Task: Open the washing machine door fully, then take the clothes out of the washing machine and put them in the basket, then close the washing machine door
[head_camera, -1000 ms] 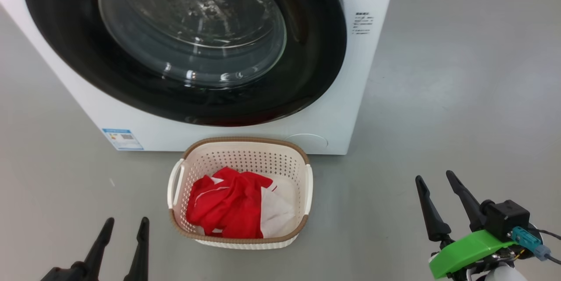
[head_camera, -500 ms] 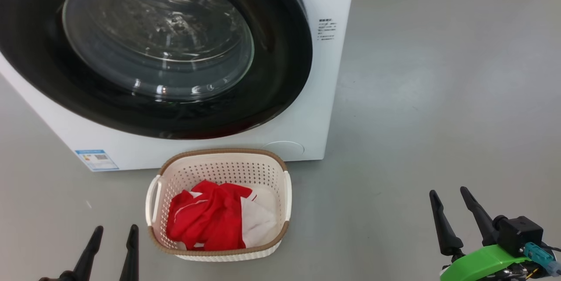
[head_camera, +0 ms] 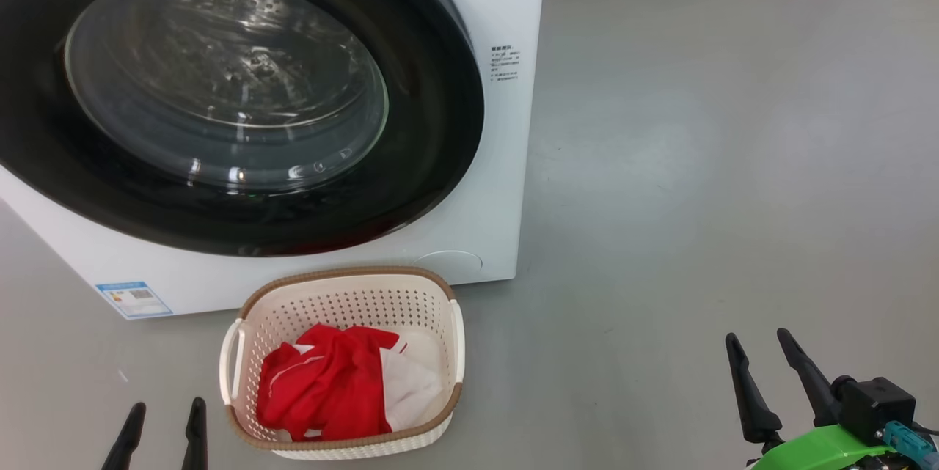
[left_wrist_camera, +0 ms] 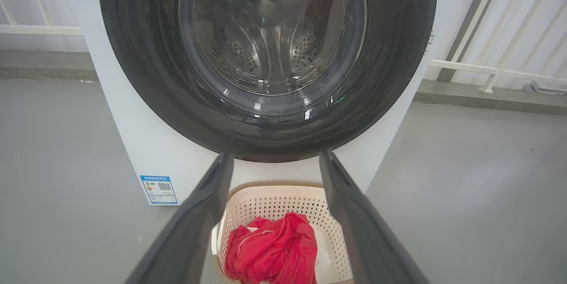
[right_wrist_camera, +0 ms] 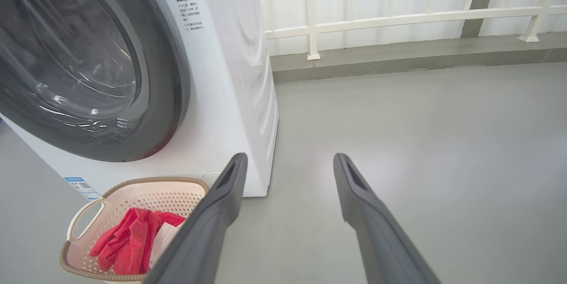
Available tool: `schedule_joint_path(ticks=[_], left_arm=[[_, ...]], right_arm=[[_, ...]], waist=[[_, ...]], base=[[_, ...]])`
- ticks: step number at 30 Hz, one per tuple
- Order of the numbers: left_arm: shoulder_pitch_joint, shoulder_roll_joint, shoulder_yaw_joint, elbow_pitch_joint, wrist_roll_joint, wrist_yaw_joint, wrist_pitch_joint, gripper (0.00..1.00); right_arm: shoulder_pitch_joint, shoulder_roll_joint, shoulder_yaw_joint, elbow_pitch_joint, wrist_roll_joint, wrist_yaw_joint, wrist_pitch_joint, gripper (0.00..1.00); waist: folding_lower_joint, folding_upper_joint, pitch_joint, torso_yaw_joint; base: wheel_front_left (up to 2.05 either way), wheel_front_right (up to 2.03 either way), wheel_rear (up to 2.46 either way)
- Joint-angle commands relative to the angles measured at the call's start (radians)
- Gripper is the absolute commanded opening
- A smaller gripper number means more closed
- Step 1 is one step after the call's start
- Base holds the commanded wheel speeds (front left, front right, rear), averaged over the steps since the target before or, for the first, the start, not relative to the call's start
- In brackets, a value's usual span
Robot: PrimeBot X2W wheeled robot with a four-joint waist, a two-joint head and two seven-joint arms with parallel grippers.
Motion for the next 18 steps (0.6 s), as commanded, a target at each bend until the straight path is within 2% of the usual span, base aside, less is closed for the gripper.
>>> schedule_joint_path(ticks=[1,18], left_arm=[[-0.002,0.018,0.045,-0.026,0.006,-0.005,-0.012,1.0],[0.006,0.01,0.049,-0.026,0.014,-0.005,-0.012,1.0]], right_arm=[[-0.006,-0.013,0.012,-0.028,0.009,-0.004,-0.006,1.0],[0.002,-0.01,0.005,-0.038,0.007,-0.004,-0.006,1.0]], waist=[[0.0,-0.0001,-0.007,-0.009],[0.0,-0.0001,-0.02,-0.011]], base=[[0.0,0.0,0.0],[0.0,0.0,0.0]])
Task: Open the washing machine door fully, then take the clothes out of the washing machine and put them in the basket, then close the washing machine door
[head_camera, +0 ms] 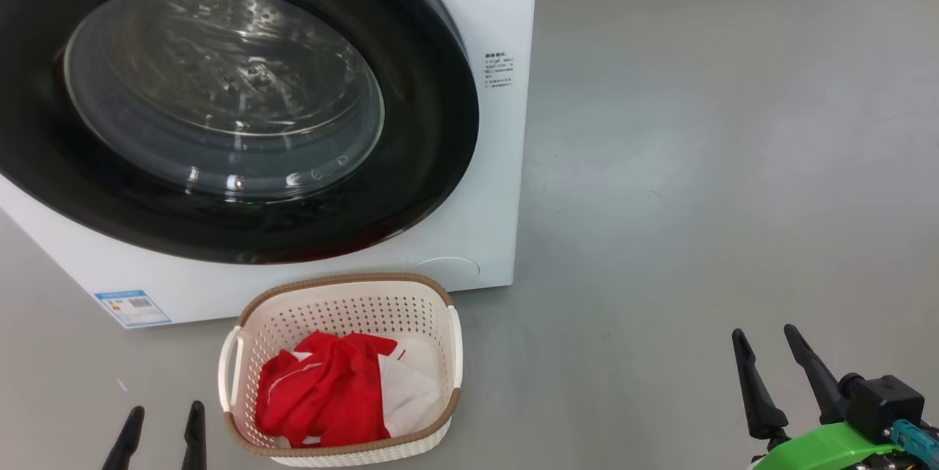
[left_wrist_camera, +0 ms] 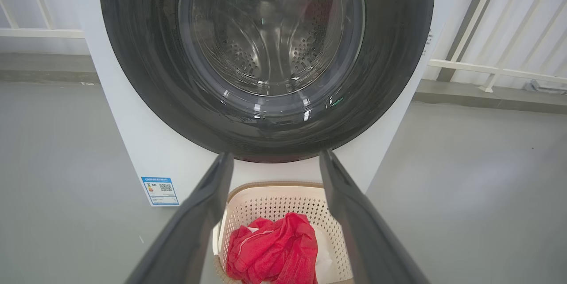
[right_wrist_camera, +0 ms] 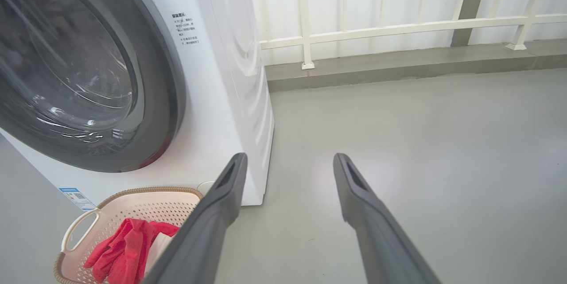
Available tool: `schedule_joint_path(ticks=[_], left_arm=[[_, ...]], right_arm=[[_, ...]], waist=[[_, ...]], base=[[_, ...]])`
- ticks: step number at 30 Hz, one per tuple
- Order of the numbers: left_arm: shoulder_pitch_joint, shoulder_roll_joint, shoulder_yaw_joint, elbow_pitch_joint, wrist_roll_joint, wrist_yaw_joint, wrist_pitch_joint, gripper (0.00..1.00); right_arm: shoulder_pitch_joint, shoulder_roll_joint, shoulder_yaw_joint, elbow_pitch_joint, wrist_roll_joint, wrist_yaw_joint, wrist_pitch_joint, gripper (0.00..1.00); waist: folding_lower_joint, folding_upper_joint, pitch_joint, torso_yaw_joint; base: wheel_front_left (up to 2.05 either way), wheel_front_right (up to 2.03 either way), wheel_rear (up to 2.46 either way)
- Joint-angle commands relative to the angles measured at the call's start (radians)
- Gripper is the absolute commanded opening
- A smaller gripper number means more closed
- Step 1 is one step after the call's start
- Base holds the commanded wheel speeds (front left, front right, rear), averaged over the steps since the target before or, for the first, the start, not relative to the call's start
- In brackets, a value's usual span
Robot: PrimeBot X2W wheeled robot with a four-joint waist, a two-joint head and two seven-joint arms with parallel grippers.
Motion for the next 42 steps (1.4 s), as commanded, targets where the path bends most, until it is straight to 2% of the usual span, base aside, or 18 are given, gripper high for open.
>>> schedule_joint_path(ticks=[1,10,11,16,23,28,42], left_arm=[[-0.01,0.013,0.037,-0.025,0.005,-0.006,-0.012,1.0],[-0.004,0.007,0.037,-0.018,0.003,-0.006,-0.012,1.0],[0.002,-0.005,0.0,0.006,-0.001,0.0,0.001,0.0],[0.002,-0.04,-0.013,0.065,-0.004,0.001,0.008,0.0],[-0.011,-0.043,-0.011,0.065,-0.076,0.001,0.029,0.0],[-0.018,-0.045,-0.012,0.066,-0.118,0.001,0.04,0.0],[-0.046,-0.051,-0.012,0.068,-0.263,0.0,0.079,0.0]], right_arm=[[0.002,-0.01,0.024,-0.025,0.006,-0.004,-0.006,1.0],[0.009,-0.014,0.026,-0.027,0.008,-0.004,-0.006,1.0],[0.021,0.0,0.0,0.001,0.0,0.0,0.0,0.0],[0.021,0.025,0.001,0.061,0.003,0.0,0.002,0.0],[0.014,0.025,-0.003,0.052,0.075,0.0,0.022,0.0],[0.009,0.026,-0.005,0.048,0.116,0.0,0.034,0.0],[-0.008,0.027,-0.013,0.033,0.26,-0.001,0.075,0.0]], waist=[[0.0,-0.0001,-0.003,0.001],[0.0,-0.0001,-0.012,0.004],[0.0,-0.0001,-0.012,0.004],[0.0,-0.0001,-0.012,0.004],[0.0022,-0.0001,-0.015,0.009],[0.0002,-0.0001,-0.014,0.012],[0.0,-0.0001,-0.016,0.023]], base=[[0.0,0.0,0.0],[0.0,0.0,0.0],[0.0,0.0,0.0],[0.0,0.0,0.0],[0.0,0.0,0.0],[0.0,0.0,0.0],[0.0,0.0,0.0]])
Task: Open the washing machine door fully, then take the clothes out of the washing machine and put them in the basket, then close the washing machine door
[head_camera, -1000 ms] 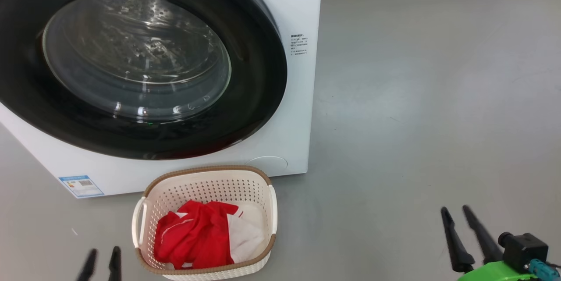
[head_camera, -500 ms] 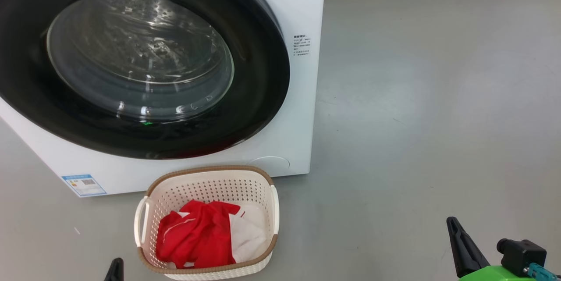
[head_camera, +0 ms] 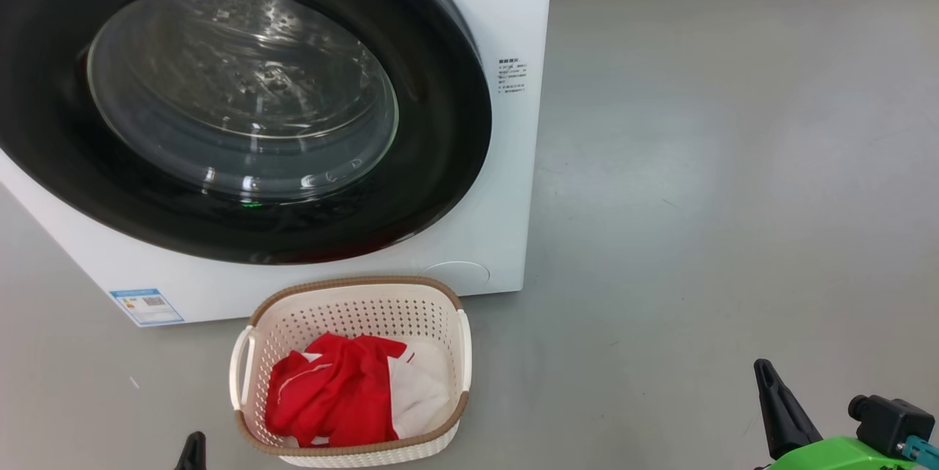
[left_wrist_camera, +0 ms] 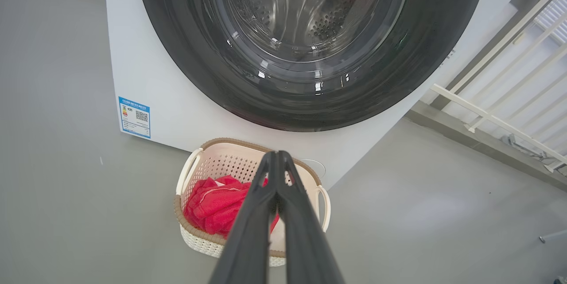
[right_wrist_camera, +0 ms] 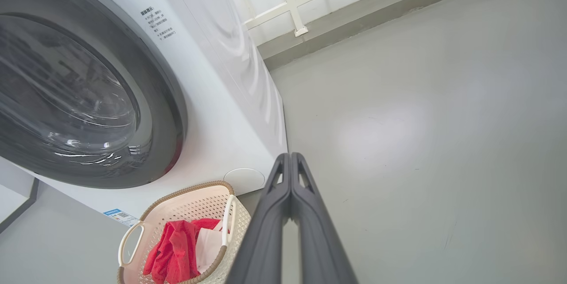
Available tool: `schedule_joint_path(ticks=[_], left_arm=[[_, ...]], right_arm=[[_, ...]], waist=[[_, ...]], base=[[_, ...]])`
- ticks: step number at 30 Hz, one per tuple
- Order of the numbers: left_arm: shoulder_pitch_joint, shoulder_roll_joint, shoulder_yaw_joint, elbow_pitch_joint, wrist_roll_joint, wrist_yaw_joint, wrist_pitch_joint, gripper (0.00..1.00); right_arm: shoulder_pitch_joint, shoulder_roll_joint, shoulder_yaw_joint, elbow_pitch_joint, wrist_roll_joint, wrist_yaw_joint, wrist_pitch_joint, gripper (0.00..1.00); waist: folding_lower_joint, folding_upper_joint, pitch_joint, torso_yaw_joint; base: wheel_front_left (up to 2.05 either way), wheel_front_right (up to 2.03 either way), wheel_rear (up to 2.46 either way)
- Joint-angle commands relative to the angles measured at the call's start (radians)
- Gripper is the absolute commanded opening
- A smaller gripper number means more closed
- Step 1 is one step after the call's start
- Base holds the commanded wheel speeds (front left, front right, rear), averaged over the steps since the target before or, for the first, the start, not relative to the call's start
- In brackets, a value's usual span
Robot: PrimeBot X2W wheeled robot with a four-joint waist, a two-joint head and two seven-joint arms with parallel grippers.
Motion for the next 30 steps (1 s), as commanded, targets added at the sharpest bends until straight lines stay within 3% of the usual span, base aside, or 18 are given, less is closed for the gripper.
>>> schedule_joint_path(ticks=[1,30], left_arm=[[-0.042,0.012,0.01,-0.019,-0.025,-0.002,0.006,0.0],[-0.096,-0.001,0.012,-0.015,-0.316,-0.003,0.086,0.0]], right_arm=[[-0.03,-0.007,-0.006,-0.029,0.023,-0.001,0.006,0.0],[-0.063,-0.005,-0.021,-0.061,0.312,-0.002,0.088,0.0]], waist=[[-0.0001,-0.0001,0.0,0.001],[-0.0001,-0.0001,-0.004,0.023]], base=[[0.0,0.0,0.0],[0.0,0.0,0.0]])
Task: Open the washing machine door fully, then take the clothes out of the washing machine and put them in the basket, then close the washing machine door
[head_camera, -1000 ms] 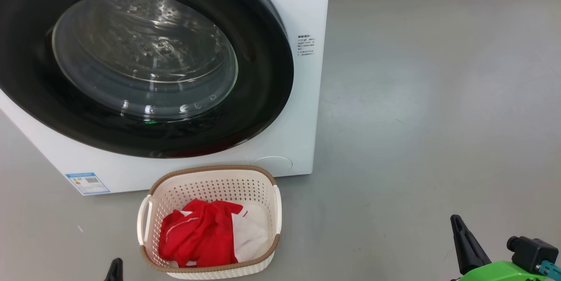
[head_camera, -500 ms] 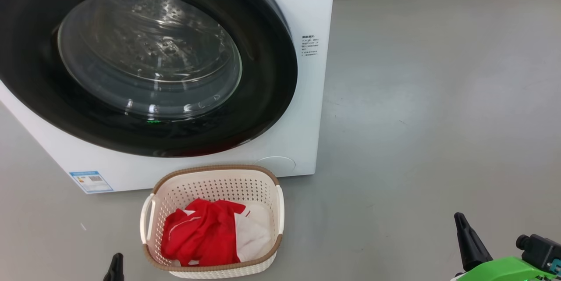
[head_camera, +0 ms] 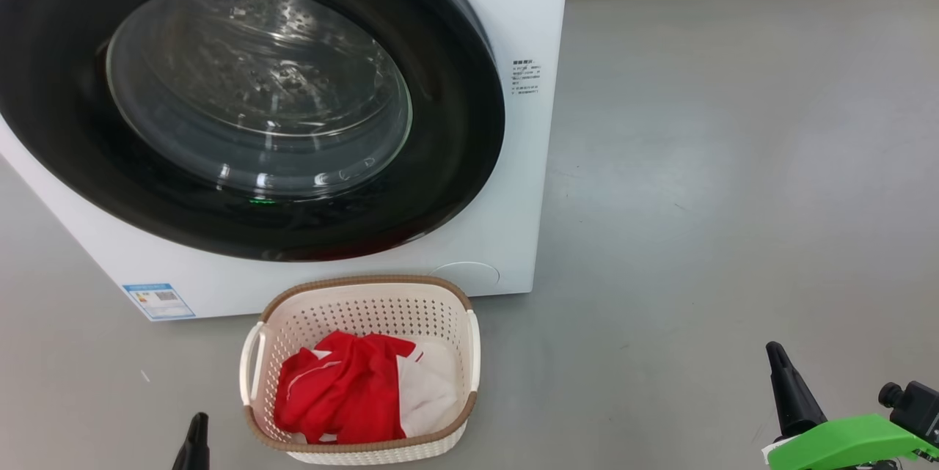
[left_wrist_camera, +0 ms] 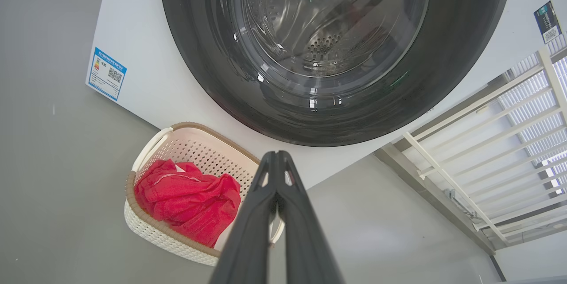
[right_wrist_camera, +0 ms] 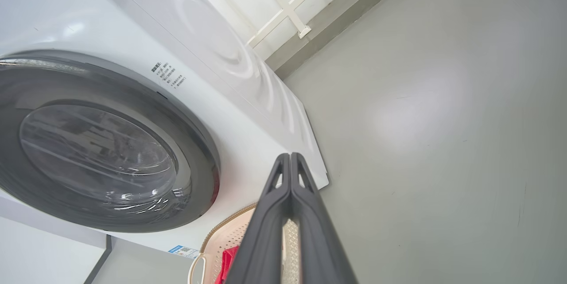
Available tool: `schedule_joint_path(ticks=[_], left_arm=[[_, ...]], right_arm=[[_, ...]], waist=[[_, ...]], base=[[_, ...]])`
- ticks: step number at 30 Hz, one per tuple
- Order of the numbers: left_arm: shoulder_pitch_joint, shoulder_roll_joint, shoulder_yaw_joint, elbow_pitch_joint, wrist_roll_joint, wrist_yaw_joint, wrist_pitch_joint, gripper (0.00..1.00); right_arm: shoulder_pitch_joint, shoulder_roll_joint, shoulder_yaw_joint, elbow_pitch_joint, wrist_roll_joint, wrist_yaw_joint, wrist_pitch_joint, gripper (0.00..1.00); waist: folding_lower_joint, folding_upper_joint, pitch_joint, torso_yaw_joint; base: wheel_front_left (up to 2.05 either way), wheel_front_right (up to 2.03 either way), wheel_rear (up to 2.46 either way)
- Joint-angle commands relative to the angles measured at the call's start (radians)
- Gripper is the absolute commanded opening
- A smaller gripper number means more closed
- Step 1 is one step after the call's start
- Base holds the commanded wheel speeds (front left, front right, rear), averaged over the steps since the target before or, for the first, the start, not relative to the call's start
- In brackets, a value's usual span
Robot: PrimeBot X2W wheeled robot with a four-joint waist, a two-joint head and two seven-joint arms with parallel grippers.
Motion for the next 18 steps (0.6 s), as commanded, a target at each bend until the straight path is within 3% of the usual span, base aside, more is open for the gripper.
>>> schedule_joint_path(ticks=[1,18], left_arm=[[-0.049,0.006,0.015,-0.021,-0.03,-0.003,0.006,0.0],[-0.083,-0.002,0.016,-0.019,-0.217,-0.004,0.057,0.0]], right_arm=[[-0.041,-0.006,0.004,-0.031,0.029,-0.002,0.005,0.0],[-0.062,-0.005,-0.006,-0.051,0.214,-0.002,0.058,0.0]], waist=[[-0.0001,-0.0001,0.0,0.001],[-0.0001,-0.0001,-0.003,0.015]], base=[[0.0,0.0,0.0],[0.0,0.0,0.0]])
